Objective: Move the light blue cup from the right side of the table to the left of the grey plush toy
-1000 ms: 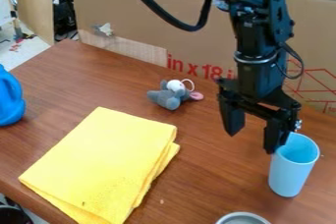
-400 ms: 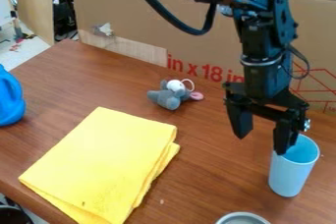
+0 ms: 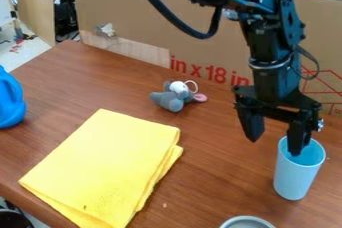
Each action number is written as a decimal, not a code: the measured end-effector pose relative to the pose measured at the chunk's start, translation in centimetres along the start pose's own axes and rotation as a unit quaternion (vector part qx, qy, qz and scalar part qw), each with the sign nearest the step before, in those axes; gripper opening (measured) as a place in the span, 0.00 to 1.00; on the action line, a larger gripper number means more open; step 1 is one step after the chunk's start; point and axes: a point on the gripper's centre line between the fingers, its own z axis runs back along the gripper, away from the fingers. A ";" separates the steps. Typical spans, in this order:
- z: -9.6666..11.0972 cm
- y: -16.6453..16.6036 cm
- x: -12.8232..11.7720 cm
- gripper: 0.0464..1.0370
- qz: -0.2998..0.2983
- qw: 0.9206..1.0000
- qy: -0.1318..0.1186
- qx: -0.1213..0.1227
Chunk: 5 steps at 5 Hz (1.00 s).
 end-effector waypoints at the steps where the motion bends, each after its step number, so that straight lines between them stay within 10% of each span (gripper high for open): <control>1: -0.3 0.2 0.0 0.92 0.014 1.000 -0.003 0.001; 5: -0.5 1.0 -2.0 0.06 0.022 0.998 0.051 0.036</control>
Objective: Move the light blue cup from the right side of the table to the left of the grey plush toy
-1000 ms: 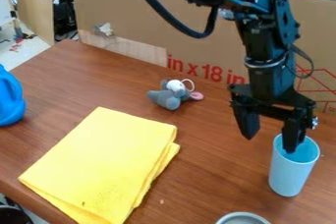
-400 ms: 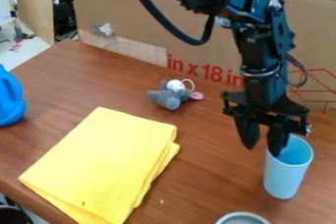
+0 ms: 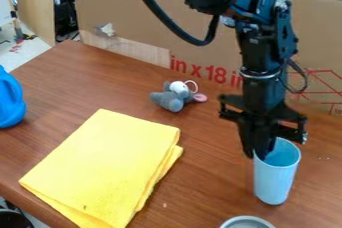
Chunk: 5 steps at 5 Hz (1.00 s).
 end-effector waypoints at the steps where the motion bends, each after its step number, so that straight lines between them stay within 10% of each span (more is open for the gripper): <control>1: 0.8 -1.1 -0.8 0.04 -0.032 0.999 0.029 0.007; 4: 14.1 6.4 2.1 0.04 0.009 0.995 -0.097 -0.018; 5: 16.4 9.9 2.5 0.04 0.036 0.993 -0.106 0.022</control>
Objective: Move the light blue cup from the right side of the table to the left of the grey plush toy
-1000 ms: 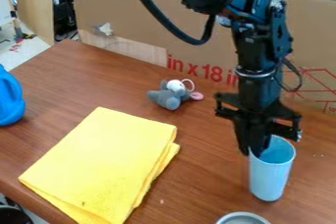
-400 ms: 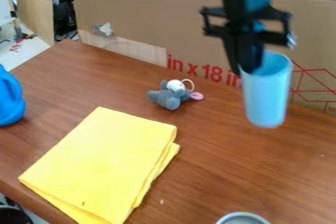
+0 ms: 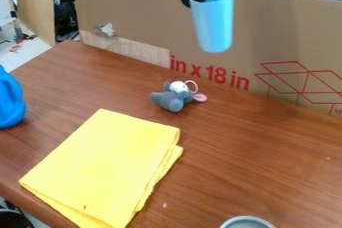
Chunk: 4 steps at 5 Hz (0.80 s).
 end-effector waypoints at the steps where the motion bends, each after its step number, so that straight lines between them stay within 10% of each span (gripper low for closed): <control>1: 0.9 4.1 0.4 0.04 0.037 0.998 0.006 0.054; 4: -3.9 12.6 -0.1 0.04 0.129 0.981 0.081 0.117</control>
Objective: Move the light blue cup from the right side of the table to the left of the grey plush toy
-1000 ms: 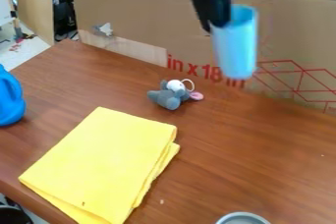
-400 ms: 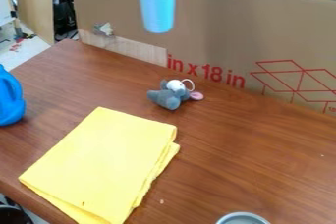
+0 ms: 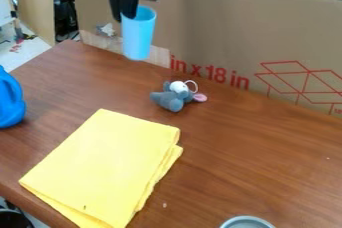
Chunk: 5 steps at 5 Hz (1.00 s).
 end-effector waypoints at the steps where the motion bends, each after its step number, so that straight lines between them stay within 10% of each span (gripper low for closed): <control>1: -2.6 1.4 1.0 0.04 0.011 1.000 0.029 -0.004; 5: -6.7 2.6 2.2 0.04 -0.006 0.998 0.058 -0.005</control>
